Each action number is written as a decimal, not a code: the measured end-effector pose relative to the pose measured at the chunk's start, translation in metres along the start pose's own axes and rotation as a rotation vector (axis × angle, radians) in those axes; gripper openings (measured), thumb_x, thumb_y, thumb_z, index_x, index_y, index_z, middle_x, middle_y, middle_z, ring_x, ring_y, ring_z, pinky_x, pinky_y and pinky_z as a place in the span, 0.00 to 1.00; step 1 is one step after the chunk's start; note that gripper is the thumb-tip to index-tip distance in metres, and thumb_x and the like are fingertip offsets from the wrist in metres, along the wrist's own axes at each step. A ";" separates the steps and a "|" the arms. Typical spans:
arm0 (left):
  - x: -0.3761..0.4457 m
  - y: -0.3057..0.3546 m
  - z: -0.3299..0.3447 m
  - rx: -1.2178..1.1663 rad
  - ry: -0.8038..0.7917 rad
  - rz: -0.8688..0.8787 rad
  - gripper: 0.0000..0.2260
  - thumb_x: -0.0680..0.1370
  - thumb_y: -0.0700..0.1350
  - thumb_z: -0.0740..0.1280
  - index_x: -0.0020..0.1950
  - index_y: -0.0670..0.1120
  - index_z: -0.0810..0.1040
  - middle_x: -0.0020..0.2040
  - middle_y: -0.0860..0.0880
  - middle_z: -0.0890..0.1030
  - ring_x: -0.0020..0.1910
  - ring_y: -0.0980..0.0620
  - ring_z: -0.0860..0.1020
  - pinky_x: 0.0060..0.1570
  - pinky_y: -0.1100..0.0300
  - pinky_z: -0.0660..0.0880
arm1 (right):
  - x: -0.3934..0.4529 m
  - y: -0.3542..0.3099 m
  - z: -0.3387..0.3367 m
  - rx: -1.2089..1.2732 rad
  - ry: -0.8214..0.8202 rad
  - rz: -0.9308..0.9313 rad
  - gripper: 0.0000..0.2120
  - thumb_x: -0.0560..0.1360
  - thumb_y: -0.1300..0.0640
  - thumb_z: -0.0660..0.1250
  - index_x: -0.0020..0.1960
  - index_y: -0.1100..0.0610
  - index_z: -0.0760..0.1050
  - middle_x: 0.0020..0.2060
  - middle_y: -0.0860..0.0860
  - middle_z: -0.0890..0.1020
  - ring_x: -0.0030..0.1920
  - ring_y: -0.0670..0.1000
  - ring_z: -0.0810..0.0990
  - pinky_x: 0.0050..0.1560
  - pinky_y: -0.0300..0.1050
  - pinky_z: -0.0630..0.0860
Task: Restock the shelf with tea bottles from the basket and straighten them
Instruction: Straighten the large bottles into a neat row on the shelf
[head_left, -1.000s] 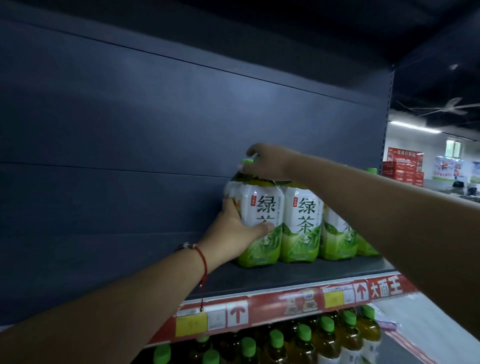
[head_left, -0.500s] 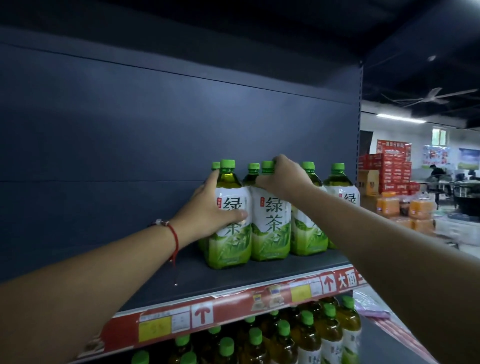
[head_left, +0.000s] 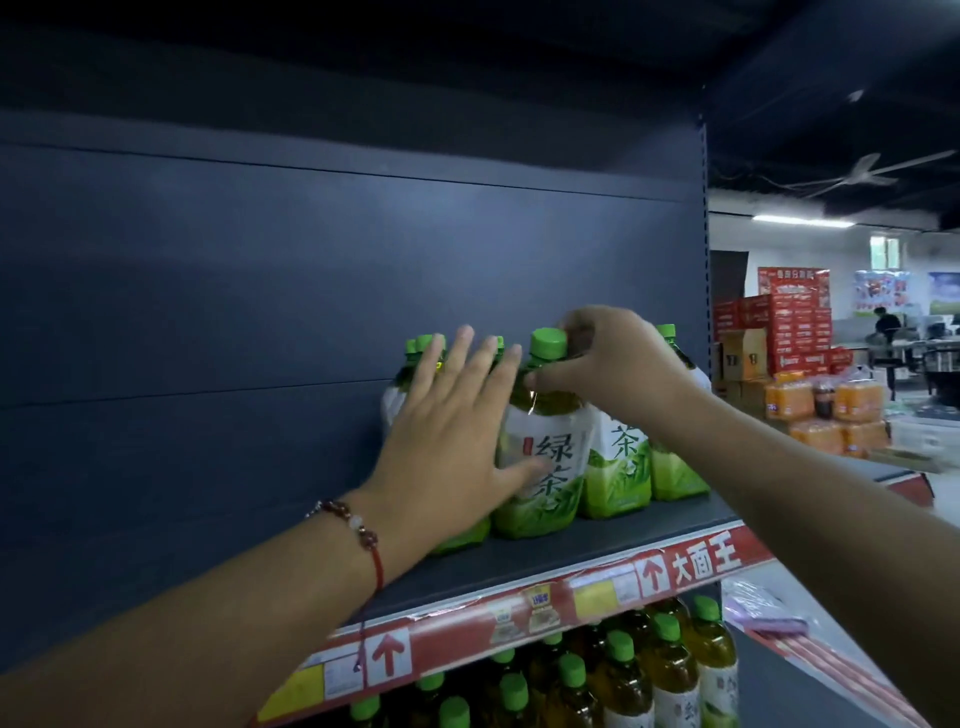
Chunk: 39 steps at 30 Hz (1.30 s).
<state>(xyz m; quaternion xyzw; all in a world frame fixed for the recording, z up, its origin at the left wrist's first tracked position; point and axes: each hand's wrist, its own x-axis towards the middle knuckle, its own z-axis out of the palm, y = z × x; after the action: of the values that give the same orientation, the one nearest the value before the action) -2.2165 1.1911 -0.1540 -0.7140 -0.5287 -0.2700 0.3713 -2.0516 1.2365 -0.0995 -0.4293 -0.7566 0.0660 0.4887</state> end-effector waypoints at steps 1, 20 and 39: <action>-0.002 0.007 0.002 -0.078 -0.025 -0.037 0.44 0.72 0.71 0.59 0.78 0.52 0.45 0.78 0.53 0.50 0.76 0.54 0.39 0.73 0.53 0.34 | -0.009 -0.002 -0.006 0.029 -0.006 -0.012 0.17 0.61 0.49 0.81 0.44 0.53 0.79 0.40 0.50 0.84 0.42 0.52 0.83 0.44 0.51 0.80; -0.050 0.020 0.024 0.012 0.038 0.176 0.37 0.64 0.68 0.67 0.67 0.51 0.66 0.56 0.48 0.73 0.51 0.49 0.74 0.48 0.53 0.72 | 0.101 0.006 0.087 -0.139 -0.203 0.130 0.24 0.79 0.43 0.63 0.64 0.62 0.72 0.61 0.59 0.78 0.55 0.58 0.77 0.46 0.45 0.68; -0.011 0.016 0.016 0.005 0.034 0.018 0.39 0.62 0.73 0.65 0.66 0.53 0.69 0.56 0.53 0.74 0.57 0.50 0.70 0.56 0.55 0.64 | 0.066 -0.002 0.028 0.408 -0.325 0.070 0.26 0.82 0.42 0.57 0.68 0.61 0.73 0.67 0.62 0.76 0.68 0.61 0.74 0.70 0.54 0.70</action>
<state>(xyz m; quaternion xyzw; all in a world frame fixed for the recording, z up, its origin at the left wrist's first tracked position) -2.2042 1.1953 -0.1761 -0.7131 -0.5165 -0.2772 0.3845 -2.0851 1.2912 -0.0683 -0.3314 -0.7809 0.3023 0.4346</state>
